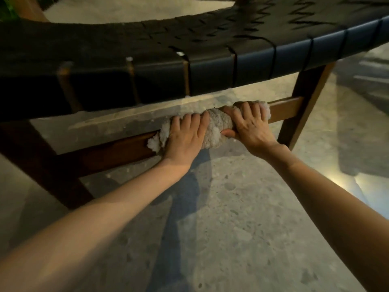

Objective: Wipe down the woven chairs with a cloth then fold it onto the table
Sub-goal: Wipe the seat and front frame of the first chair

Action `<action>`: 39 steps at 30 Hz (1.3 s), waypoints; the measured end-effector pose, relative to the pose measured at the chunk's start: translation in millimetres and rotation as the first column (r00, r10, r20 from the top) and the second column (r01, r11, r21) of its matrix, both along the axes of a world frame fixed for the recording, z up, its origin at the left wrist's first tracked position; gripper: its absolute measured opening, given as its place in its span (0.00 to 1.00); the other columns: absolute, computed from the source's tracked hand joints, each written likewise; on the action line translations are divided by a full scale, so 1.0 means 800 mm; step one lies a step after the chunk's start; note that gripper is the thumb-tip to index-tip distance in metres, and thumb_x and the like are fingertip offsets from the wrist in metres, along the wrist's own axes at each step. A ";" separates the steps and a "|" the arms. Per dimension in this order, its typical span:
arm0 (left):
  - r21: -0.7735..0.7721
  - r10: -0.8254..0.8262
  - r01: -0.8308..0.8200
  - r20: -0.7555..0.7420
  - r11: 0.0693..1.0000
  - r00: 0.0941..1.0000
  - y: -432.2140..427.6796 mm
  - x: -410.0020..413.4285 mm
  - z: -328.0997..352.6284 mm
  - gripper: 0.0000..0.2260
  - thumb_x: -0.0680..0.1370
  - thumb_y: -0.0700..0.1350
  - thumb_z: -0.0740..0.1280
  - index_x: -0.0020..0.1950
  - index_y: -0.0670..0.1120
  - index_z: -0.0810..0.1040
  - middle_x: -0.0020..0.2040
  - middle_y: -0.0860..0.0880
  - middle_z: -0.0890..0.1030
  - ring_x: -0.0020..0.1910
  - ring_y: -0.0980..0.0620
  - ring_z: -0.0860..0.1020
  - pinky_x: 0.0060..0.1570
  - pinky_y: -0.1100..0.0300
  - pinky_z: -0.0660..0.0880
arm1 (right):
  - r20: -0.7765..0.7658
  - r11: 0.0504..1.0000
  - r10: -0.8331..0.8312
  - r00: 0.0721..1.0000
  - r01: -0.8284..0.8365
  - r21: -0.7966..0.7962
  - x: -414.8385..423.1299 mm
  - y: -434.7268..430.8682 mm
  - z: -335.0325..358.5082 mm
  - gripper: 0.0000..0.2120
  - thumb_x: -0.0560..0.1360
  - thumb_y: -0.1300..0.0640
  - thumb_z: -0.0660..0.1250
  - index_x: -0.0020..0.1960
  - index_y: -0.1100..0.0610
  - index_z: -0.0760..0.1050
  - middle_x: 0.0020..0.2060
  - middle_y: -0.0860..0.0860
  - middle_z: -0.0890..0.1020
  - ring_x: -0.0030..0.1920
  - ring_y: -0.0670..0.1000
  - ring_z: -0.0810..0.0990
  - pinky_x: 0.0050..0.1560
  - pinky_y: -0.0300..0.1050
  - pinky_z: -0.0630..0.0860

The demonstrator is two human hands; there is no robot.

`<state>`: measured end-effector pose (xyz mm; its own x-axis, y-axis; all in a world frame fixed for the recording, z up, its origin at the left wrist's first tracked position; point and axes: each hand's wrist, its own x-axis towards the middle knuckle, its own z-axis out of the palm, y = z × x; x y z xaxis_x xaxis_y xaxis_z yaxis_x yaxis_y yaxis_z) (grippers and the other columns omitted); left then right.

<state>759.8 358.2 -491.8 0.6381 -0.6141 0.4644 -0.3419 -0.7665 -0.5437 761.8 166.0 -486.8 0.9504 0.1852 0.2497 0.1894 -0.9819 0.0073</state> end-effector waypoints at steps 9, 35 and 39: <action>0.020 -0.094 0.097 -0.122 0.995 0.988 -0.150 0.031 0.004 0.22 0.79 0.45 0.54 0.74 0.45 0.60 0.57 0.50 0.75 0.52 0.52 0.76 0.52 0.56 0.72 | 0.015 0.990 -0.140 0.990 0.140 0.006 0.017 -0.145 -0.005 0.33 0.74 0.32 0.52 0.70 0.52 0.63 0.60 0.62 0.70 0.61 0.64 0.66 0.65 0.63 0.63; -0.168 0.177 -0.207 -0.180 0.964 0.968 0.241 -0.039 0.009 0.44 0.53 0.51 0.83 0.65 0.41 0.72 0.51 0.38 0.80 0.44 0.38 0.79 0.44 0.46 0.76 | -0.037 0.972 0.211 0.977 -0.214 -0.097 -0.018 0.225 0.013 0.26 0.79 0.37 0.51 0.72 0.49 0.59 0.62 0.59 0.69 0.61 0.61 0.67 0.62 0.57 0.60; -0.230 0.242 -0.298 -0.242 0.926 0.940 0.244 -0.048 0.005 0.41 0.54 0.48 0.83 0.63 0.39 0.73 0.48 0.35 0.79 0.42 0.35 0.78 0.45 0.41 0.75 | -0.016 0.959 0.266 0.964 -0.267 -0.095 -0.020 0.238 0.011 0.27 0.80 0.38 0.51 0.75 0.49 0.57 0.63 0.58 0.69 0.62 0.60 0.67 0.63 0.56 0.59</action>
<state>721.5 553.4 -487.5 0.8606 -0.2806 0.4249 -0.1844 -0.9496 -0.2535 745.5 356.4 -478.1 0.8640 0.4548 0.2160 0.4442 -0.8905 0.0980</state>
